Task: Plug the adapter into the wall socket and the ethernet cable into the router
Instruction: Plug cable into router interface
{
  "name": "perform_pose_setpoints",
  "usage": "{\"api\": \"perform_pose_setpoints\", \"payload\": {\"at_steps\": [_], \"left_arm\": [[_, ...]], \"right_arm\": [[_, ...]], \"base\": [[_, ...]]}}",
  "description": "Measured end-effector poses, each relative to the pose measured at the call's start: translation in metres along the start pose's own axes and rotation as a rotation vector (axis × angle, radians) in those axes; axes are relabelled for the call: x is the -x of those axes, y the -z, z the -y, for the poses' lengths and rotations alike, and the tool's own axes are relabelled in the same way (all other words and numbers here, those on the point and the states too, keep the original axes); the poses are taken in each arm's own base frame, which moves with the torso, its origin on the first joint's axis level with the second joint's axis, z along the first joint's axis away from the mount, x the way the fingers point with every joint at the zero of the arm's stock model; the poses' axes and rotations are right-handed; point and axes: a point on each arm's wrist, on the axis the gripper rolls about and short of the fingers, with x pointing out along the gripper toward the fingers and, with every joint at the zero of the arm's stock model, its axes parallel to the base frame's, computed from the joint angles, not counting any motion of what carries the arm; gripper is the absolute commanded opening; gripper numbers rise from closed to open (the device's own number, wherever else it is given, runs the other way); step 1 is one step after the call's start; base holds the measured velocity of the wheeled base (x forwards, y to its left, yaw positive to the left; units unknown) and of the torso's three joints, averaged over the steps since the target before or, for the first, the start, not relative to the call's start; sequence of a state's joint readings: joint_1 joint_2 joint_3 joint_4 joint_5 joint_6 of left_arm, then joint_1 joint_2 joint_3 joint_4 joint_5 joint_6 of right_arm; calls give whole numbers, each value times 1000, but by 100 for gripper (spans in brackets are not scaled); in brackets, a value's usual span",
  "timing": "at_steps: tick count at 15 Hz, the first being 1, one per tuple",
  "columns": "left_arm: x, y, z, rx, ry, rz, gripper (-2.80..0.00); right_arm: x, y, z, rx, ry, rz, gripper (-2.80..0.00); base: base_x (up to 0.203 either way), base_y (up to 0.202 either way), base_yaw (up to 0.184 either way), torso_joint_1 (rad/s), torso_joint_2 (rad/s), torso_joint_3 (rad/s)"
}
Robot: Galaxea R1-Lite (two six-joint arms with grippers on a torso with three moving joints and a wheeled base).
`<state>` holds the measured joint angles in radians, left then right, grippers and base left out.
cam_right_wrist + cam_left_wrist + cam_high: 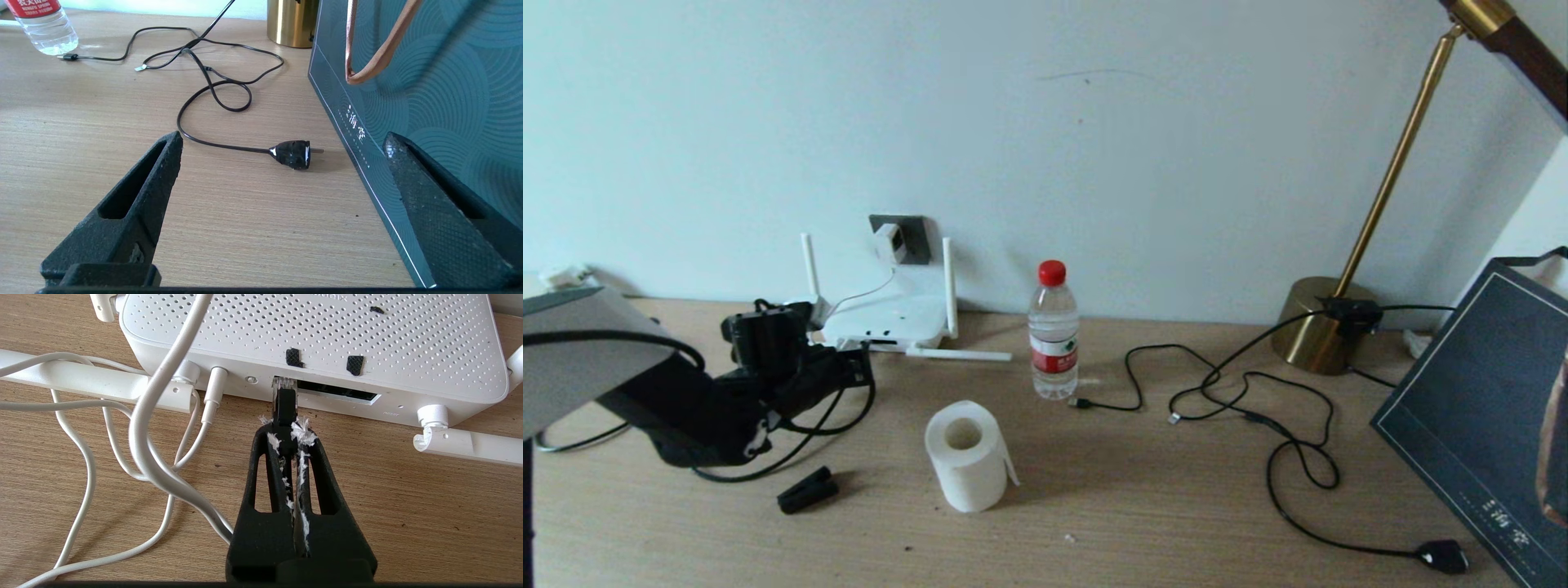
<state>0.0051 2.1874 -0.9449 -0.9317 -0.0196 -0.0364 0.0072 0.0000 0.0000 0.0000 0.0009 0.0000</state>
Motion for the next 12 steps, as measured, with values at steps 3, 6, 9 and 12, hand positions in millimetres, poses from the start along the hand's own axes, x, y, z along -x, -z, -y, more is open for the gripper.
{"api": "perform_pose_setpoints", "payload": {"at_steps": [3,6,9,12], "left_arm": [[1,-1,0,-1,0,2,-280],[1,-3,0,-9,0,6,-280],[1,-4,1,-10,1,9,-280],[1,-5,3,-12,1,13,-280]], "right_arm": [[0,0,0,0,0,0,0],[0,0,0,0,0,0,0],[0,0,0,0,0,0,0],[0,0,0,0,0,0,0]], "base": [[0,0,0,0,0,0],[0,0,0,0,0,0],[0,0,0,0,0,0],[0,0,0,0,0,0]]}}
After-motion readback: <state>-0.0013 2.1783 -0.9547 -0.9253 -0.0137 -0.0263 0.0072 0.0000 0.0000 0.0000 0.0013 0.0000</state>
